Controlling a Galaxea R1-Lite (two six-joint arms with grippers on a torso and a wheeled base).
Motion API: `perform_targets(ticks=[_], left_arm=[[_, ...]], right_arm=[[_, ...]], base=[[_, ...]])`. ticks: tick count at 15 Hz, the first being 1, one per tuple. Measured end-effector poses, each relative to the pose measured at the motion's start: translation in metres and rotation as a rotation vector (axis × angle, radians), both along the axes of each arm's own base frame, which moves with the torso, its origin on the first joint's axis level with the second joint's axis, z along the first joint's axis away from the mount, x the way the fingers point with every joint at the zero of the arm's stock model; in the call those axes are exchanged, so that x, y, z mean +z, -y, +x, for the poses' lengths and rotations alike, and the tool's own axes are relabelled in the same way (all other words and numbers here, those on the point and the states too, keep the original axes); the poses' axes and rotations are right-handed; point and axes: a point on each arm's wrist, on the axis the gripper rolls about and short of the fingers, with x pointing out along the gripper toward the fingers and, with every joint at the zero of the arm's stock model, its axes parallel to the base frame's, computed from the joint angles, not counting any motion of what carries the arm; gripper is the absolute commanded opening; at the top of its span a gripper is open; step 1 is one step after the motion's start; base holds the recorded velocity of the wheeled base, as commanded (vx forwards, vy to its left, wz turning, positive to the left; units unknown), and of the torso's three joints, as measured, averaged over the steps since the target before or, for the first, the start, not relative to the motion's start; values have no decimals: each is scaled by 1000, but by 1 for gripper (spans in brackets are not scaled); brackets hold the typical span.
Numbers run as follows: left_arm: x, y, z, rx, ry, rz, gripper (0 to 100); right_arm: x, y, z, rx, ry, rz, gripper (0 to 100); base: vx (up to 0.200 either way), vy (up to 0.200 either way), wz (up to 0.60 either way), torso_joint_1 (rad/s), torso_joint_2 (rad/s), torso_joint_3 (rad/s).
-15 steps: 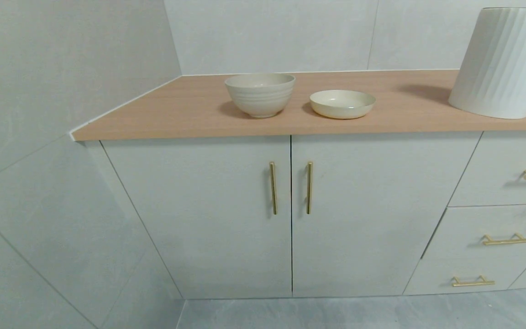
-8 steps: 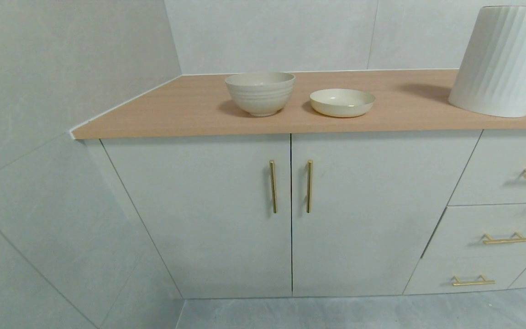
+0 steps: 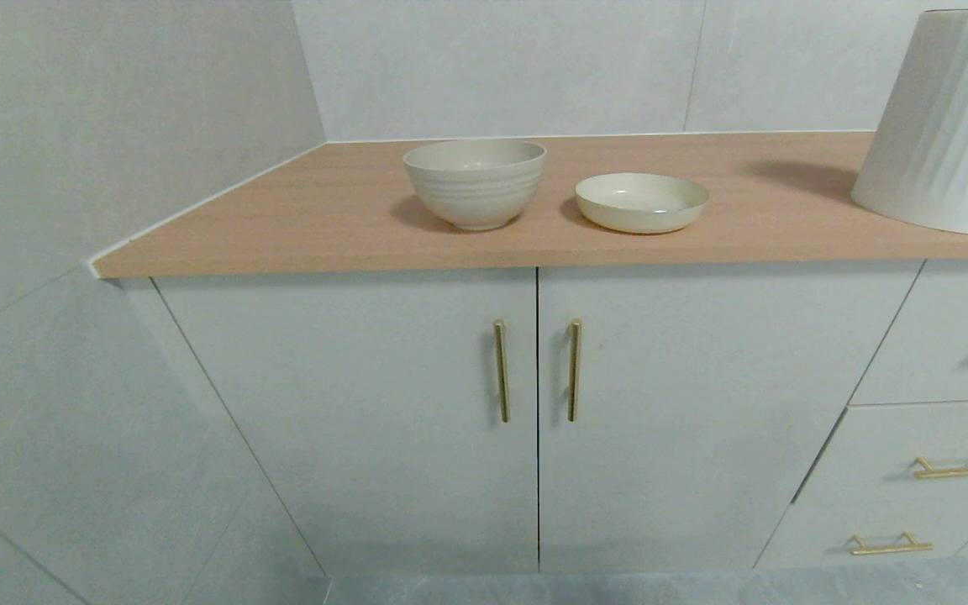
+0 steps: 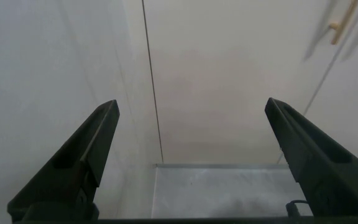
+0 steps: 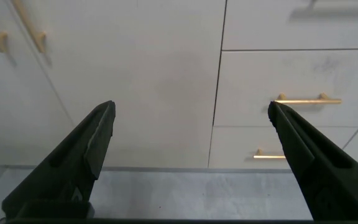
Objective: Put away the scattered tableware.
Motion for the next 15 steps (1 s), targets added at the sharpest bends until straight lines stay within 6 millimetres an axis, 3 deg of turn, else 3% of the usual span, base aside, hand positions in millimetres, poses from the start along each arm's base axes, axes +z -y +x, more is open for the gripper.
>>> perform_targets(ticks=[4, 8, 11, 15], left_arm=[[0, 0, 0, 0, 0, 1, 100], [0, 0, 0, 0, 0, 1, 100], [0, 0, 0, 0, 0, 1, 100], [0, 0, 0, 0, 0, 1, 100]], right_arm=[[2, 0, 0, 3, 7, -17, 100], [43, -2, -9, 146, 58, -4, 100], [59, -6, 9, 328, -107, 18, 100], [86, -11, 54, 444, -310, 35, 100]], base=[[0, 0, 0, 0, 0, 0], [0, 0, 0, 0, 0, 0], [0, 0, 0, 0, 0, 0], [0, 0, 0, 0, 0, 0]])
